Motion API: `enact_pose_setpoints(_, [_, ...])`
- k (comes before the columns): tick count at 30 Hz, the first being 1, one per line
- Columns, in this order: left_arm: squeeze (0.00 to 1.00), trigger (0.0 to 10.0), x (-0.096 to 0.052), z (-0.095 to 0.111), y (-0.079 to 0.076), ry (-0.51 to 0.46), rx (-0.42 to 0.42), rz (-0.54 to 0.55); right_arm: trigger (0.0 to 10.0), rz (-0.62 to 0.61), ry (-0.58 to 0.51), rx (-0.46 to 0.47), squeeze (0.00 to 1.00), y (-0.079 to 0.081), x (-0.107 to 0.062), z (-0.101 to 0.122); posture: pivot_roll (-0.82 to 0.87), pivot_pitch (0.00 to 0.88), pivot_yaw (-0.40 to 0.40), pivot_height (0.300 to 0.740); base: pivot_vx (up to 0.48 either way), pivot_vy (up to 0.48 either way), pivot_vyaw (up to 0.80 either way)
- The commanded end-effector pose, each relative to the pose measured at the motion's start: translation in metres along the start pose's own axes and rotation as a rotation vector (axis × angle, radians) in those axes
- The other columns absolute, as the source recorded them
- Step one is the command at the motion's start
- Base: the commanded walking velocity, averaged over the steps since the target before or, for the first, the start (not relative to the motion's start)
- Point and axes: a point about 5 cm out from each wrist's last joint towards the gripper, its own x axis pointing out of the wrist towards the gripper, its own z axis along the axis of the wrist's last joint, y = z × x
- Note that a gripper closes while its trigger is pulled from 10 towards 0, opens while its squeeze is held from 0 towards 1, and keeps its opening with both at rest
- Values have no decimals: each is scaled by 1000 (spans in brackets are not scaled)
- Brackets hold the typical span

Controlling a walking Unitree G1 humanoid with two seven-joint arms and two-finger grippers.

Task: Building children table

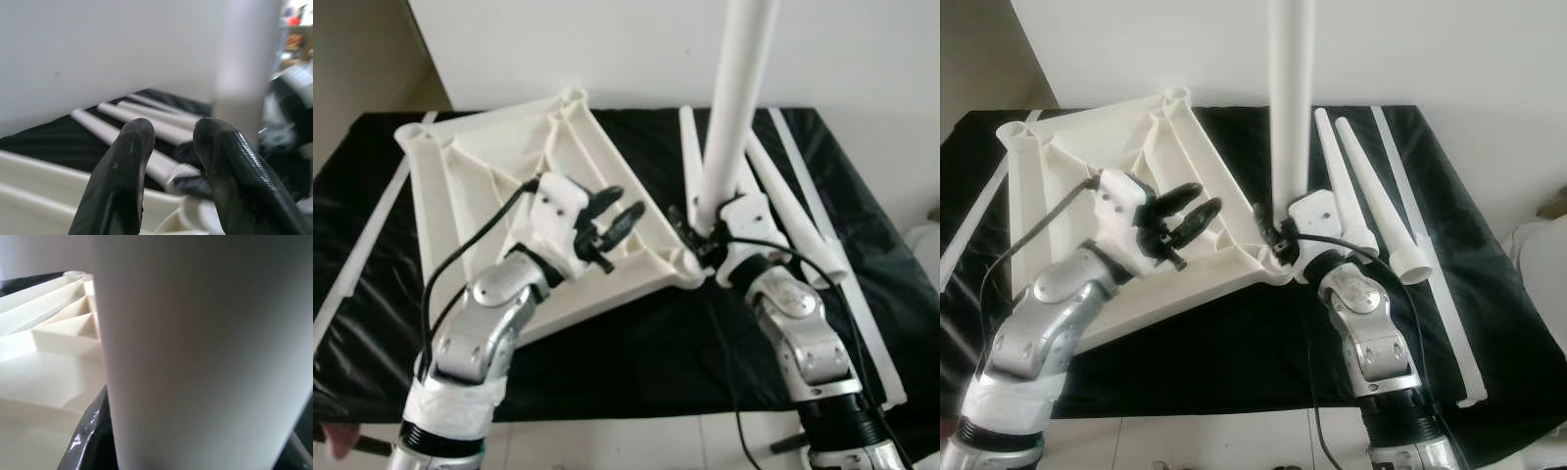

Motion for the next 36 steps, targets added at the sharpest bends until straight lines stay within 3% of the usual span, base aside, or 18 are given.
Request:
enact_pose_setpoints(1, [0,0,1,2,-13,0,-23,-171,10000,36,-1,-4,0,2,-2,3,-57,148,22,740,0,0,0])
enact_pose_setpoints(7, [0,0,2,7,-18,-8,-77,-237,10000,56,25,-9,0,3,-5,2,-63,141,25,740,0,0,0])
enact_pose_setpoints(8, [0,10000,3,8,-19,-10,-85,-249,10000,61,32,-8,0,3,-6,2,-64,139,26,740,0,0,0])
enact_pose_setpoints(12, [0,10000,3,10,-21,-19,-119,-260,10000,72,43,-10,0,4,-8,1,-66,137,26,740,0,0,0])
enact_pose_setpoints(13, [1000,10000,3,11,-22,-21,-135,-273,10000,76,47,-9,0,5,-8,1,-66,135,28,740,0,0,0])
enact_pose_setpoints(18, [1000,10000,2,14,-24,-25,-166,-306,10000,90,58,0,0,7,-10,-1,-64,131,28,740,0,0,0])
enact_pose_setpoints(22, [1000,10000,2,14,-23,-7,-139,-301,10000,96,61,3,0,8,-10,-1,-62,128,27,740,0,0,0])
enact_pose_setpoints(23, [0,10000,2,13,-23,3,-139,-303,10000,96,62,3,0,8,-10,-1,-63,124,26,740,0,0,0])
enact_pose_setpoints(25, [0,10000,1,13,-23,6,-141,-313,10000,97,63,4,0,9,-10,-2,-63,120,28,740,0,0,0])
enact_pose_setpoints(26, [71,10000,0,12,-22,2,-162,-315,10000,98,63,4,0,9,-9,-2,-63,119,28,740,0,0,0])
enact_pose_setpoints(27, [71,10000,0,12,-22,2,-162,-315,10000,98,63,4,0,9,-9,-2,-63,119,28,740,0,0,0])
enact_pose_setpoints(28, [1000,10000,-1,13,-22,-2,-169,-322,10000,99,63,5,0,9,-9,-2,-63,118,28,740,0,0,0])
enact_pose_setpoints(30, [1000,10000,-2,10,-23,8,-152,-334,10000,100,63,6,0,9,-9,-2,-62,115,28,740,0,0,0])
enact_pose_setpoints(32, [976,10000,-7,-11,-23,126,59,-352,10000,101,63,8,0,9,-9,-3,-63,115,26,740,0,0,0])
enact_pose_setpoints(33, [976,10000,-7,-11,-23,126,59,-352,10000,101,63,8,0,9,-9,-3,-63,115,26,740,0,0,0])
enact_pose_setpoints(34, [0,10000,-10,-20,-24,182,159,-377,10000,100,64,8,0,8,-9,-3,-63,116,28,740,0,0,0])
enact_pose_setpoints(35, [0,10000,-11,-27,-23,219,256,-383,10000,99,64,7,0,8,-9,-3,-62,118,28,740,0,0,0])
enact_pose_setpoints(36, [0,10000,-11,-27,-23,219,256,-383,10000,99,64,7,0,8,-9,-3,-62,118,28,740,0,0,0])
